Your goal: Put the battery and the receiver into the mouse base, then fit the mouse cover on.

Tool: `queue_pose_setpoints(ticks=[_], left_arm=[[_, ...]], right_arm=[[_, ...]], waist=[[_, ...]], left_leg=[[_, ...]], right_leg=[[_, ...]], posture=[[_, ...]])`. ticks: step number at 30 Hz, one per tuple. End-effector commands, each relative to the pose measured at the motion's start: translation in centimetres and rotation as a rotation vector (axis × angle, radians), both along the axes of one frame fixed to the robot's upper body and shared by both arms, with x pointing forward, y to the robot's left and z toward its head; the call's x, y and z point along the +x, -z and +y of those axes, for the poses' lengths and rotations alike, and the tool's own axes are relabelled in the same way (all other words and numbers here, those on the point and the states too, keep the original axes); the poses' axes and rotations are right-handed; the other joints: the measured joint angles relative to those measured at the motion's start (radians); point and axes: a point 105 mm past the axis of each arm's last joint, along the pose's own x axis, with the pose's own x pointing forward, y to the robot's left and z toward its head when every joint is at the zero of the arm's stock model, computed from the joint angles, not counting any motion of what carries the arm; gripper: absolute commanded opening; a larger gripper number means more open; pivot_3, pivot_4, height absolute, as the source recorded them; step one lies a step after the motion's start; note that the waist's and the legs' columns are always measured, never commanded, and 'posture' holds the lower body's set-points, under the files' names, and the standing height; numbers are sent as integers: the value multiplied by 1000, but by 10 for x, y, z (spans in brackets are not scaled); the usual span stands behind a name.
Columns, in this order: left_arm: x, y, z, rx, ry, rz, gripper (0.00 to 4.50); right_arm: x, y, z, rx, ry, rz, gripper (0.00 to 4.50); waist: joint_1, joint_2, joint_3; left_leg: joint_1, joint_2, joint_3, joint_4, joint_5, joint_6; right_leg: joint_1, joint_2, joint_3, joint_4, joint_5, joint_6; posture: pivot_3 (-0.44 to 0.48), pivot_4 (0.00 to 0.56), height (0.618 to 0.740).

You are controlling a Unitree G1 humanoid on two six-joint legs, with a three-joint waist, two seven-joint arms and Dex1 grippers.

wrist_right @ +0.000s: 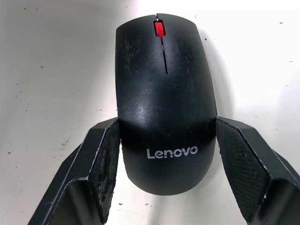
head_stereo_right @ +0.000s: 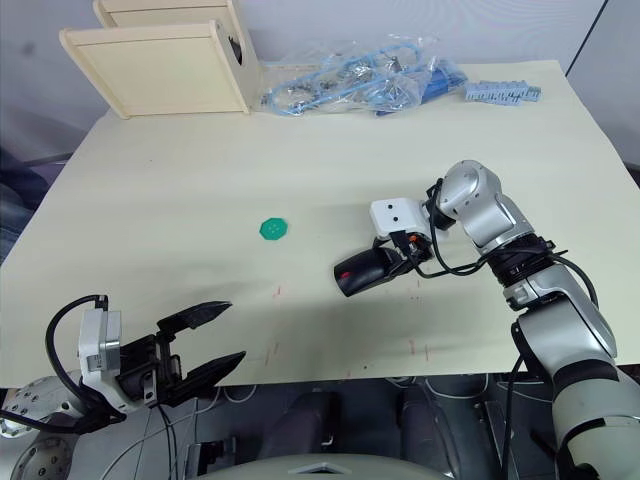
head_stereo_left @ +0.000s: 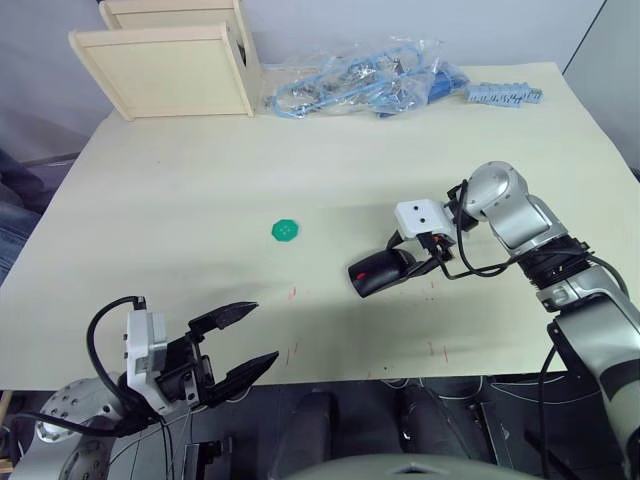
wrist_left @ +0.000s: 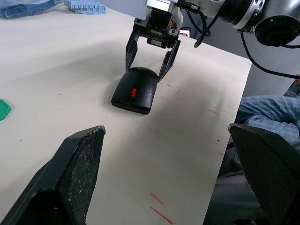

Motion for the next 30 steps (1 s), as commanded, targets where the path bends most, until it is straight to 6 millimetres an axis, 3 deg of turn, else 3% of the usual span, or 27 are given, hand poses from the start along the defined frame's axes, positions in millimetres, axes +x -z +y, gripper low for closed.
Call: queue_pose_setpoints(ticks=[1,30], left_arm=[[-2,-5,-2,4,9,-27,4500],[-3,-4,-2,3,7,-23,4500]], right_arm=[[0,-4,2,7,-17,-15,3117],[-1,-9,5,27,-27,-7,3117]], waist=[[0,0,0],[0,0,0]], left_leg=[[0,0,0,0,0,0],[0,0,0,0,0,0]], right_leg=[[0,0,0,0,0,0],[0,0,0,0,0,0]], posture=[[0,150,740],[0,150,740]])
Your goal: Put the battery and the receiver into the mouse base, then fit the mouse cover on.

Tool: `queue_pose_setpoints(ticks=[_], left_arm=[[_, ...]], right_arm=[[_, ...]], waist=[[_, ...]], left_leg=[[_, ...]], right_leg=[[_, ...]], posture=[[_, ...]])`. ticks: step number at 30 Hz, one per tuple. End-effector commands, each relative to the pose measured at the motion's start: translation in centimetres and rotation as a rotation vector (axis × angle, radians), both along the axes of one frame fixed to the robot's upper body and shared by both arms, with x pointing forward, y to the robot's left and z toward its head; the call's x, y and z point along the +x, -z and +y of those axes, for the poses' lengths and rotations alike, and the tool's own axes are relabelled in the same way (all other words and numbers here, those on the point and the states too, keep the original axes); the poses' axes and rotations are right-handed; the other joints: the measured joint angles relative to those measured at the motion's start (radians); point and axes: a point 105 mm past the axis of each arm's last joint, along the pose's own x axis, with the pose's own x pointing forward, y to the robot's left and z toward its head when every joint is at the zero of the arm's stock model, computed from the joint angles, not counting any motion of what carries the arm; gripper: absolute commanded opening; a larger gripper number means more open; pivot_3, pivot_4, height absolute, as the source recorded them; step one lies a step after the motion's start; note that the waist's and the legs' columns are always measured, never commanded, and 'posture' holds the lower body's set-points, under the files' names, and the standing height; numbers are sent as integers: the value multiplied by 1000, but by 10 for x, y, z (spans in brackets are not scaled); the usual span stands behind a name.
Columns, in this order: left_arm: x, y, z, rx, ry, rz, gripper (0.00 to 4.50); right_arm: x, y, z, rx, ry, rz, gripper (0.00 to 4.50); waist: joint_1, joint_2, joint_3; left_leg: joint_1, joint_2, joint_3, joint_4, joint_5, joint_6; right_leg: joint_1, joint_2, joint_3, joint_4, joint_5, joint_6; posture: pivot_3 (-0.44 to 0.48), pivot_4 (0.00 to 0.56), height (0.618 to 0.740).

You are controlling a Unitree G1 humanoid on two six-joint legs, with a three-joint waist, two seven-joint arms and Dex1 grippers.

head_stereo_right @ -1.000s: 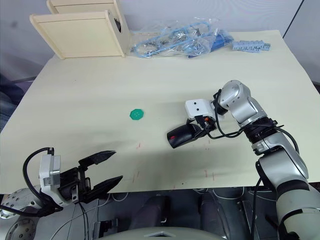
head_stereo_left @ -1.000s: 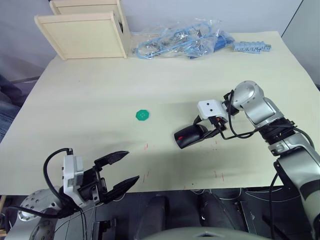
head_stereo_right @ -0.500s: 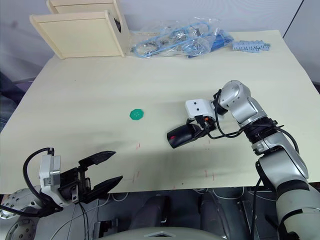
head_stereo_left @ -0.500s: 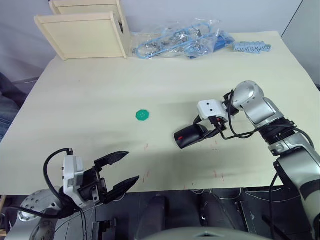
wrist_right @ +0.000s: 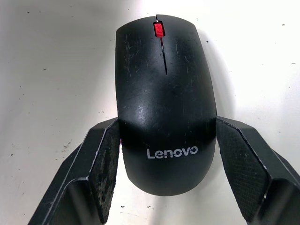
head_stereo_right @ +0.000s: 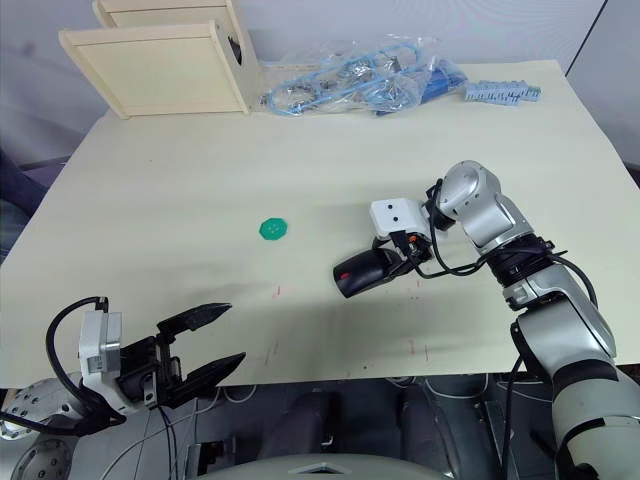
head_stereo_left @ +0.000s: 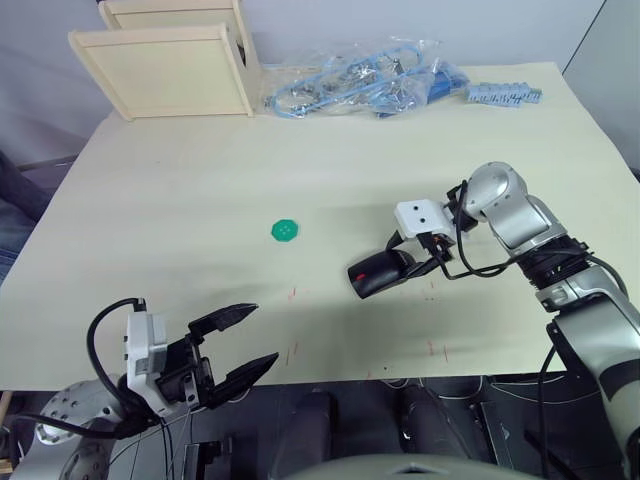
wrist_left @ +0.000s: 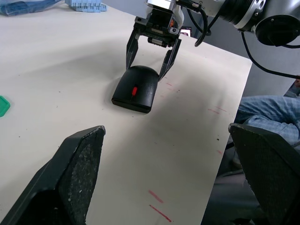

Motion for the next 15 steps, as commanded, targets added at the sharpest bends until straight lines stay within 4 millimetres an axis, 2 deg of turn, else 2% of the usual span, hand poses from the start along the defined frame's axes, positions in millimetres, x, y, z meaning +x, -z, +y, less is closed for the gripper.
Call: queue_pose_setpoints(ticks=[1,15], left_arm=[[-2,-5,-3,5,12,-32,4500],[-1,-5,-2,7,13,-33,4500]], right_arm=[[-1,-9,4,19,-23,-18,3117],[-2,-10,4,24,-28,-11,3117]], waist=[[0,0,0],[0,0,0]], left_leg=[[0,0,0,0,0,0],[0,0,0,0,0,0]], right_leg=[[0,0,0,0,0,0],[0,0,0,0,0,0]], posture=[[0,150,740],[0,150,740]])
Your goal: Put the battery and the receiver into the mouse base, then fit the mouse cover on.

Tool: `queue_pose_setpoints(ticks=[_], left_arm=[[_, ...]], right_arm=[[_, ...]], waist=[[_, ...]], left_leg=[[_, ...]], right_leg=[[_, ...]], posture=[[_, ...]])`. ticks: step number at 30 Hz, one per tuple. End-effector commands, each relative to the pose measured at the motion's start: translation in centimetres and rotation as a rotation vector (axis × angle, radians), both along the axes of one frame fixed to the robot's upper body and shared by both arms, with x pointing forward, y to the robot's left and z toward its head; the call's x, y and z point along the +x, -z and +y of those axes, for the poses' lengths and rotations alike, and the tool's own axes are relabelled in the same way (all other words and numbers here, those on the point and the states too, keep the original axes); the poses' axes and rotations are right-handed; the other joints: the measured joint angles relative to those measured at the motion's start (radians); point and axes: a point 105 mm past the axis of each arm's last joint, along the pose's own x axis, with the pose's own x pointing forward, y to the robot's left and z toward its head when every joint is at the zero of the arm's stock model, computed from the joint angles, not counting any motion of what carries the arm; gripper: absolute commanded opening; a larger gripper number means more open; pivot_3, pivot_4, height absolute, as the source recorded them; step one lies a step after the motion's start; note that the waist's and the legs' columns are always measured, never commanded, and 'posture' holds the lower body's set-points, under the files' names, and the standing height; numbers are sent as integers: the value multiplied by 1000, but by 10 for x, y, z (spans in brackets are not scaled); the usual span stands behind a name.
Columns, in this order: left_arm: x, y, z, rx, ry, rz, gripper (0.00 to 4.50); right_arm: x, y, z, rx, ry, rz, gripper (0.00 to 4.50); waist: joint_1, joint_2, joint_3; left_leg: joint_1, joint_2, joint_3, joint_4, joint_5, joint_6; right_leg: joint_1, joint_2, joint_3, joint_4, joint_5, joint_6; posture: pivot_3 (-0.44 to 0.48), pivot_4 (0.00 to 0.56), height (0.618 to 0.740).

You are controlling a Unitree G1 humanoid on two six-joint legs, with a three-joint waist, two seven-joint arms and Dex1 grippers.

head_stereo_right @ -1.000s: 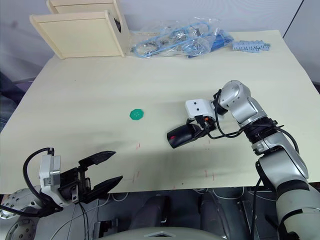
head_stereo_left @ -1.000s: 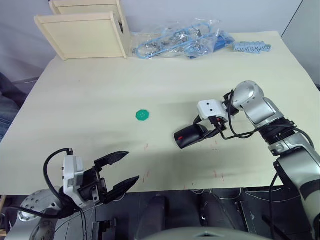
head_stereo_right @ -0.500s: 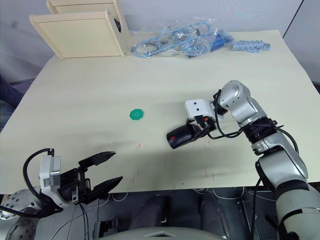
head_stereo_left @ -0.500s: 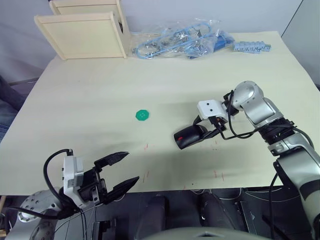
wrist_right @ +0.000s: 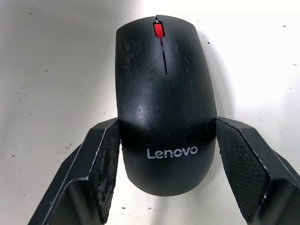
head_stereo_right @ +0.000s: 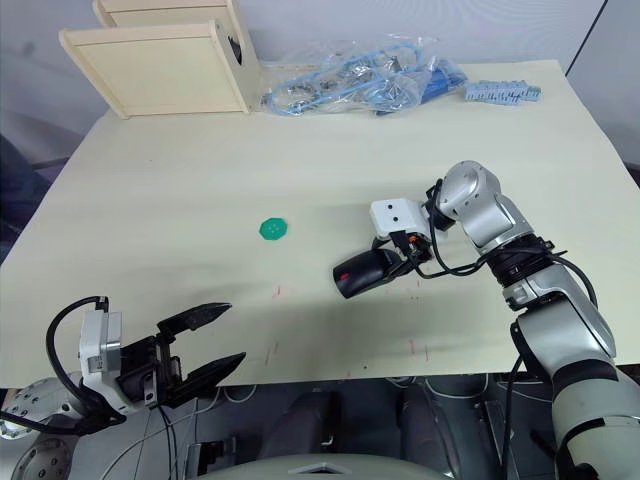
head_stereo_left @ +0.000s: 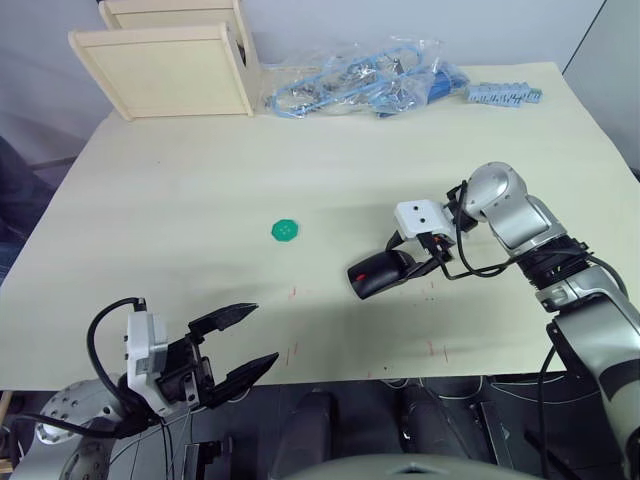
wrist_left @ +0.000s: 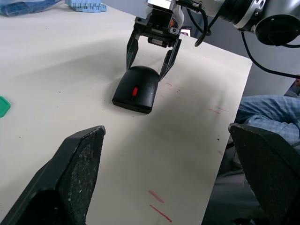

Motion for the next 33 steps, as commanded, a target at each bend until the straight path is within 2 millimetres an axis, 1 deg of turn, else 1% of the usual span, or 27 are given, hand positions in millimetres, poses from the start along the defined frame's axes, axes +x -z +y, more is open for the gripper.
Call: queue_pose_setpoints(ticks=[1,3,4,5,10,14,18,20,21,24,25,26,27,30,33], left_arm=[[-1,-4,-2,1,12,-30,4500],[-1,-4,-2,3,12,-30,4500],[-1,-4,-1,3,12,-30,4500],[-1,-4,-1,3,12,-30,4500],[-1,-5,-1,3,13,-32,4500],[-1,-5,-1,5,14,-33,4500],[0,-5,-1,7,12,-35,4500],[1,-5,0,8,11,-35,4500],[1,-5,0,8,11,-36,4500],[1,-5,0,8,11,-37,4500],[1,-5,0,8,11,-37,4500],[1,-5,0,8,11,-38,4500],[2,-5,0,8,12,-39,4500],[3,-5,-1,9,14,-40,4500],[3,-5,-1,9,14,-40,4500]], right_arm=[[-1,-10,4,22,-26,-18,3387],[0,-11,5,28,-27,-32,3942],[0,-11,5,29,-28,-37,4338],[0,-12,5,30,-27,-39,4447],[0,-12,6,33,-29,-38,4447],[-2,-18,6,58,-33,-30,4447],[-16,-44,18,224,-60,46,4447],[-23,-51,23,270,-58,86,4447],[-26,-50,25,271,-59,94,4447],[-30,-47,31,273,-49,91,3641],[-31,-47,32,275,-47,91,3261],[-32,-45,33,277,-47,89,2696],[-34,-42,36,275,-45,81,2274],[-39,-32,43,263,-41,75,2274],[-40,-26,47,251,-40,68,2274]], waist=[[0,0,0],[0,0,0],[0,0,0],[0,0,0],[0,0,0],[0,0,0],[0,0,0],[1,0,0],[1,0,0],[1,0,0],[1,0,0],[2,0,0],[2,0,0],[2,0,0],[0,0,0]], left_leg=[[0,0,0,0,0,0],[0,0,0,0,0,0],[0,0,0,0,0,0],[0,0,0,0,0,0],[0,0,0,0,0,0],[0,0,0,0,0,0],[0,0,0,0,0,0],[0,0,0,0,0,0],[0,0,-1,0,0,0],[0,0,-1,0,0,0],[0,0,-1,0,0,0],[0,0,-1,0,0,0],[0,0,0,0,0,0],[-1,0,0,0,0,0],[-1,0,0,0,0,0]], right_leg=[[0,0,0,0,0,0],[0,0,0,0,0,0],[0,0,0,0,0,0],[0,0,0,0,0,0],[0,0,0,0,0,0],[0,0,0,0,0,0],[0,0,0,0,0,0],[0,0,0,0,0,0],[0,0,0,0,0,0],[0,0,0,0,0,0],[0,-1,0,0,0,0],[0,-1,0,0,0,0],[0,-1,0,0,0,0],[0,-1,0,0,0,0],[-1,-1,0,0,0,0]], posture=[[0,150,740],[0,150,740],[0,150,740],[0,150,740],[0,150,740],[0,150,740],[0,150,740],[0,150,740],[0,150,740],[0,150,740],[0,150,740],[0,150,740],[0,150,740],[0,150,740],[0,150,740]])
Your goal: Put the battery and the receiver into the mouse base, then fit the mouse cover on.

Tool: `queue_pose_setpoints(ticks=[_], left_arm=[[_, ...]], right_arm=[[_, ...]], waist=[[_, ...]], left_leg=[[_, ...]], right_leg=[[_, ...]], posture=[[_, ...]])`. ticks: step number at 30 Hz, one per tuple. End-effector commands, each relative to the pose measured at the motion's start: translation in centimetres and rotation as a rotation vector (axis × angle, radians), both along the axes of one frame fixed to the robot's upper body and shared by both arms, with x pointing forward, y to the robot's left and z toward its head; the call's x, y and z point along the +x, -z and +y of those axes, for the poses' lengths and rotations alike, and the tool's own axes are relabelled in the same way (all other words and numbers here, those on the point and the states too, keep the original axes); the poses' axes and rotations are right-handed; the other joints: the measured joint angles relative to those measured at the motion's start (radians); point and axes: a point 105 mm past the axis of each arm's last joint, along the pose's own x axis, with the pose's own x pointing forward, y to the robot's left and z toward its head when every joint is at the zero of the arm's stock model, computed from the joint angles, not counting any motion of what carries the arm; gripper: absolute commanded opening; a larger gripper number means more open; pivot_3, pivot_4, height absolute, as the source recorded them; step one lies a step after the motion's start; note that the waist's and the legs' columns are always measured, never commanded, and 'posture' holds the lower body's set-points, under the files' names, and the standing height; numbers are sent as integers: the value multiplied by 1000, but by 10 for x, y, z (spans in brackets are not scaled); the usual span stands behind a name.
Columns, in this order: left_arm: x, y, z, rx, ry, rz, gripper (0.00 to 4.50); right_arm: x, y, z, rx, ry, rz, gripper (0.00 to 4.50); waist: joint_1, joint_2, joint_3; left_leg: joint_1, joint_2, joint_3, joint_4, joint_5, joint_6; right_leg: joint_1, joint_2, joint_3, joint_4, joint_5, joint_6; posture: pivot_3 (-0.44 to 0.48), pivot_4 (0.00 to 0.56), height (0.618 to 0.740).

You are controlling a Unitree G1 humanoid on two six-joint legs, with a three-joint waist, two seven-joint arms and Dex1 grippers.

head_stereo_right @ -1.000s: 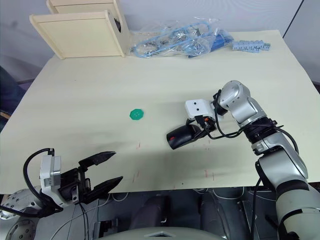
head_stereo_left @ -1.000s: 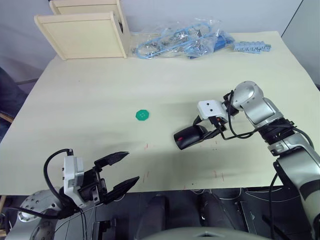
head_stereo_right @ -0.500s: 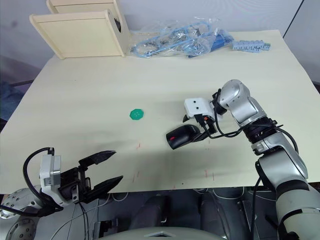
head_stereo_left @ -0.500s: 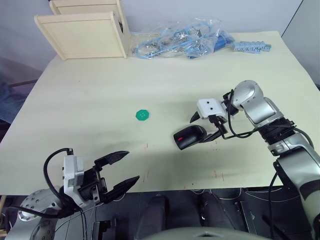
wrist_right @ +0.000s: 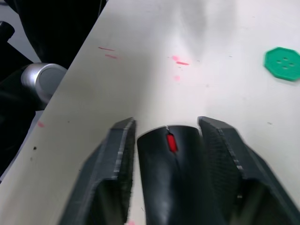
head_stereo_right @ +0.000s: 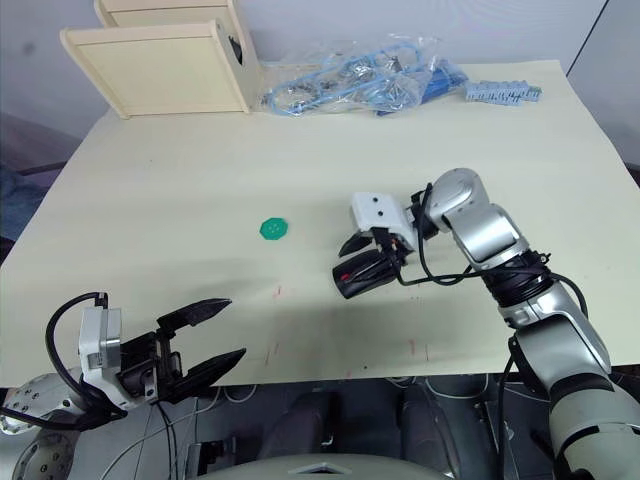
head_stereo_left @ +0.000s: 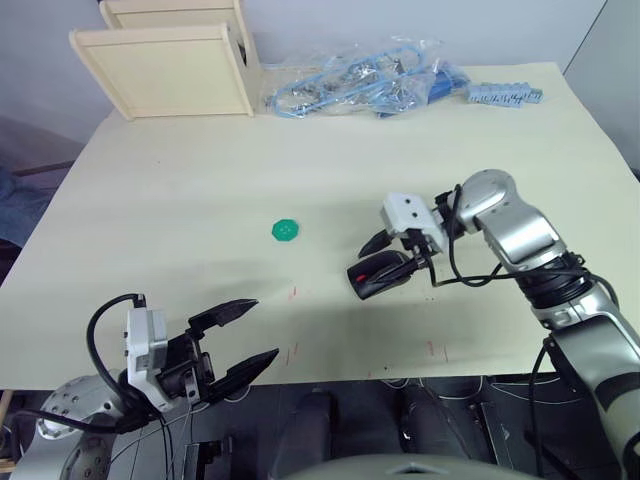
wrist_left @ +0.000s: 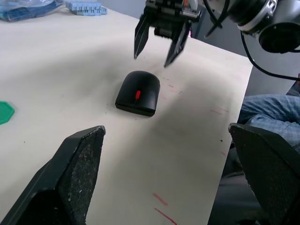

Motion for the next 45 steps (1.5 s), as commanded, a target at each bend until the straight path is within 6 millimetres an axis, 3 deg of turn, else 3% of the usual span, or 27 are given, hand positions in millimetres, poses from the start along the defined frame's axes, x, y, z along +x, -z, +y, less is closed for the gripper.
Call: queue_pose_setpoints(ticks=[1,20,45], left_arm=[[-1,-2,-1,8,9,-14,4500],[-3,-1,-4,1,5,-9,4500],[-5,0,-4,-1,4,-1,4500]], right_arm=[[-3,-5,8,-1,-19,-51,2274],[13,12,24,-95,23,-111,2274],[16,38,11,-165,61,-36,2274]], waist=[[0,0,0],[0,0,0],[0,0,0]], left_leg=[[0,0,0,0,0,0],[0,0,0,0,0,0],[0,0,0,0,0,0]], right_leg=[[0,0,0,0,0,0],[0,0,0,0,0,0],[0,0,0,0,0,0]], posture=[[0,150,740],[0,150,740],[0,150,740]])
